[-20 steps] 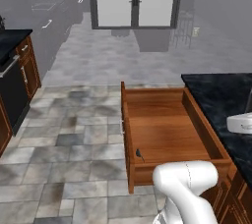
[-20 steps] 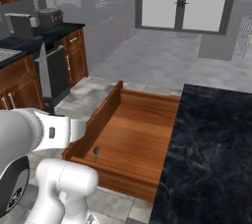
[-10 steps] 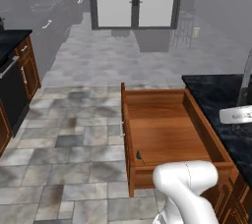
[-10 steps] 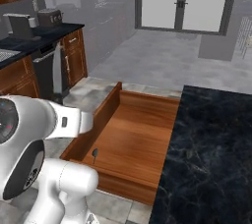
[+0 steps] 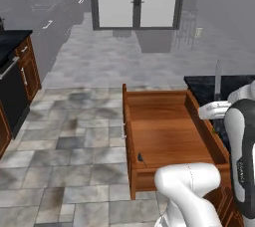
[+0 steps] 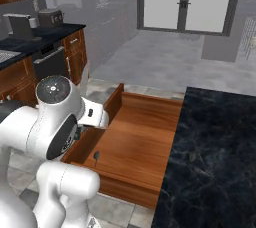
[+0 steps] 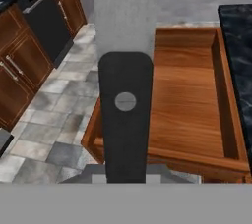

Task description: Pick up the metallic utensils from the counter and place them in the open drawer. Make sure not to pick up any wooden utensils.

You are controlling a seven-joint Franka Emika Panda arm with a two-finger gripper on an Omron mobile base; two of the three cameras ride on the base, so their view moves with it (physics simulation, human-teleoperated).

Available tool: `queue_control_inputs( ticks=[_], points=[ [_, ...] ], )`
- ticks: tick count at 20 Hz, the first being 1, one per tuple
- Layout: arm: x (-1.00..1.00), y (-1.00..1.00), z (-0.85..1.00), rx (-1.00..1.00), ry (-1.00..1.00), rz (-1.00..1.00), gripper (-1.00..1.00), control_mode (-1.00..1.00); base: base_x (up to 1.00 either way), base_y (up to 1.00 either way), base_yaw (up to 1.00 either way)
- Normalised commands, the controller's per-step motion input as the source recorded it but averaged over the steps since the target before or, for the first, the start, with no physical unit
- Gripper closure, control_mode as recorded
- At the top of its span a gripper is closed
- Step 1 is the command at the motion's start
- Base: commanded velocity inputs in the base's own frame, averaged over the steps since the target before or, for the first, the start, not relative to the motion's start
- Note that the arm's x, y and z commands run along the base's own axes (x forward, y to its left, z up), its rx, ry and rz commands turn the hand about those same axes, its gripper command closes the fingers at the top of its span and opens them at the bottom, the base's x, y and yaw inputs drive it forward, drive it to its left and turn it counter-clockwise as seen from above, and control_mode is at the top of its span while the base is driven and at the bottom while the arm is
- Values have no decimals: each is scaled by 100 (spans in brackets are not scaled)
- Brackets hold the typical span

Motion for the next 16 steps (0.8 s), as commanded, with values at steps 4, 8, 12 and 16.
queue_control_inputs(
  ticks=[4,8,12,16],
  points=[
    [59,-3,-86,0,27,0,100,-100,0,0,0],
    [59,-13,-87,0,24,0,100,-100,0,0,0],
    [63,-19,-61,2,20,0,100,-100,0,0,0],
    [63,-22,-42,4,23,0,100,-100,0,0,0]
  ],
)
